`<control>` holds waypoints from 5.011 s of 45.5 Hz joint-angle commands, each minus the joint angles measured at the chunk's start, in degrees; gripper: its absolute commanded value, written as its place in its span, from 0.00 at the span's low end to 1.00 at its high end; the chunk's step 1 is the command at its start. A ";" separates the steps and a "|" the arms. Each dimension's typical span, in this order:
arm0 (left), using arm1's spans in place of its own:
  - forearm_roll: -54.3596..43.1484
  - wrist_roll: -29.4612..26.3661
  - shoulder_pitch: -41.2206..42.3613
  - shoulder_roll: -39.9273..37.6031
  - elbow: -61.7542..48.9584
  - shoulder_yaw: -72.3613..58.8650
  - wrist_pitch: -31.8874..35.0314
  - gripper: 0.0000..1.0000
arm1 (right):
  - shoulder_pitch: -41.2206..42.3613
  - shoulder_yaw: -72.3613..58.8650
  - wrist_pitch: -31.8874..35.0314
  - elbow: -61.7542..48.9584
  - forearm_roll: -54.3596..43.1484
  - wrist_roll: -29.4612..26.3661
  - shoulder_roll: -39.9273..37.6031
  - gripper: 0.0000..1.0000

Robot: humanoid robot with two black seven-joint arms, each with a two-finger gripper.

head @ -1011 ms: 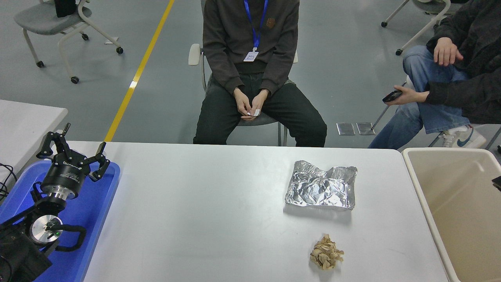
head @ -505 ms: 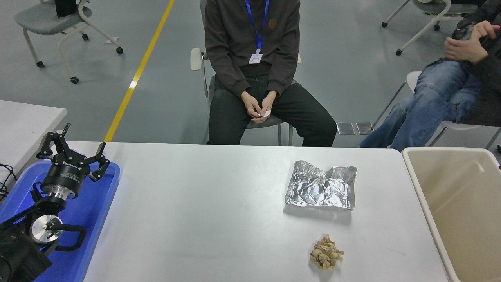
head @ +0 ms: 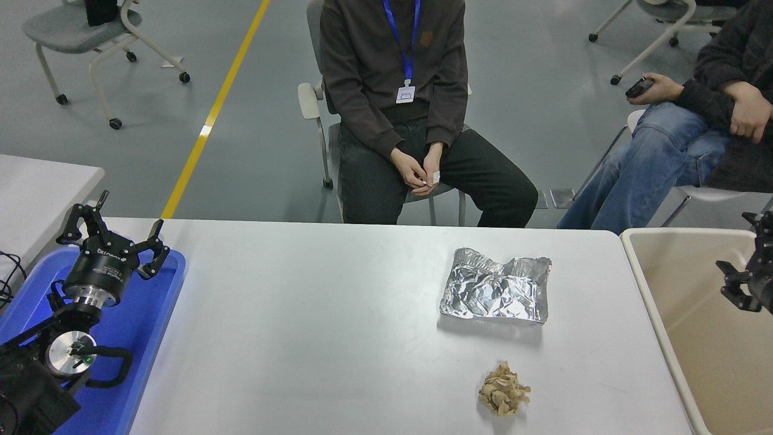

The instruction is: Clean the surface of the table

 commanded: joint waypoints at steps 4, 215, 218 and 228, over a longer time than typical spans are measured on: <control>0.00 0.08 0.00 0.00 -0.08 0.00 0.00 1.00 | -2.28 4.44 3.90 6.99 7.40 3.18 4.93 1.00; 0.00 0.00 0.00 0.00 -0.08 0.00 0.00 1.00 | 31.65 -76.77 -5.15 -2.06 -28.46 -14.74 21.37 0.98; 0.00 0.08 0.00 0.00 0.01 0.00 0.00 1.00 | 31.56 -77.03 -5.50 -2.06 -28.46 -14.65 21.28 0.95; 0.00 0.08 0.00 0.00 0.01 0.00 0.00 1.00 | 31.56 -77.04 -5.59 -1.88 -28.38 -14.39 21.02 0.66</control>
